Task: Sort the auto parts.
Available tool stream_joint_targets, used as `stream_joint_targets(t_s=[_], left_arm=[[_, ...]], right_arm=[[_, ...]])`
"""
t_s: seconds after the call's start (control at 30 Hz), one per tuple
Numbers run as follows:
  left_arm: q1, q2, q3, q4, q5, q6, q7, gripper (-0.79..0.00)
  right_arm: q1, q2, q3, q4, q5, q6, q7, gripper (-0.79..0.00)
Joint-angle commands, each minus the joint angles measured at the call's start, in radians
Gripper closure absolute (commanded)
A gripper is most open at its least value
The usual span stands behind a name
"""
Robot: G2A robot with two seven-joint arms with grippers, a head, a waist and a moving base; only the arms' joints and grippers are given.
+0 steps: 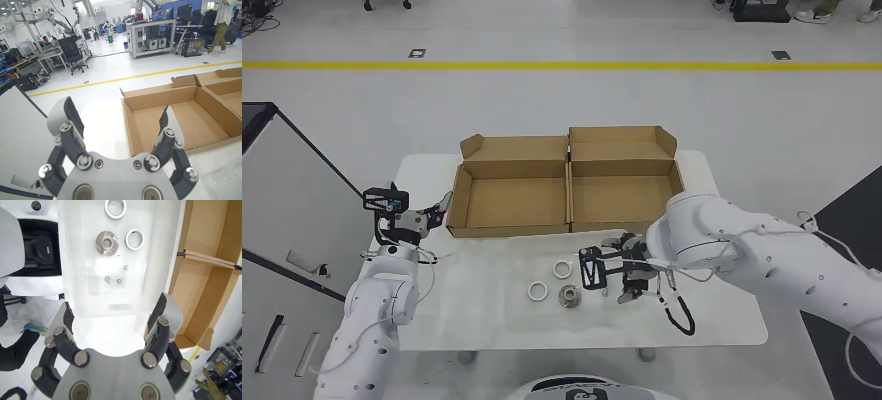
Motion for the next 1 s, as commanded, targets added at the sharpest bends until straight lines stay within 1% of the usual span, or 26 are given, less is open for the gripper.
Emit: stream_joint_targets(t_s=[0.0,0.23,0.5,0.8,0.97], left_arm=[[0.000,0.000,0.000,0.000,0.000,0.000,0.000,-0.785],[0.000,0.000,0.000,0.000,0.000,0.000,0.000,-0.785],[0.000,0.000,0.000,0.000,0.000,0.000,0.000,-0.785],[0.000,0.000,0.000,0.000,0.000,0.000,0.000,-0.785],[0.000,0.000,0.000,0.000,0.000,0.000,0.000,-0.785]], right_arm=[[0.014,-0.005,-0.028,0.013,0.003,-0.010,-0.010,-0.785],[0.062,-0.040,-0.113,0.072,0.023,-0.021,-0.022,-0.785],[0.099,-0.093,-0.165,0.135,0.055,-0.017,-0.020,-0.785],[0.099,-0.093,-0.165,0.135,0.055,-0.017,-0.020,-0.785],[0.094,-0.092,-0.139,0.089,-0.033,0.041,-0.047,-0.785]])
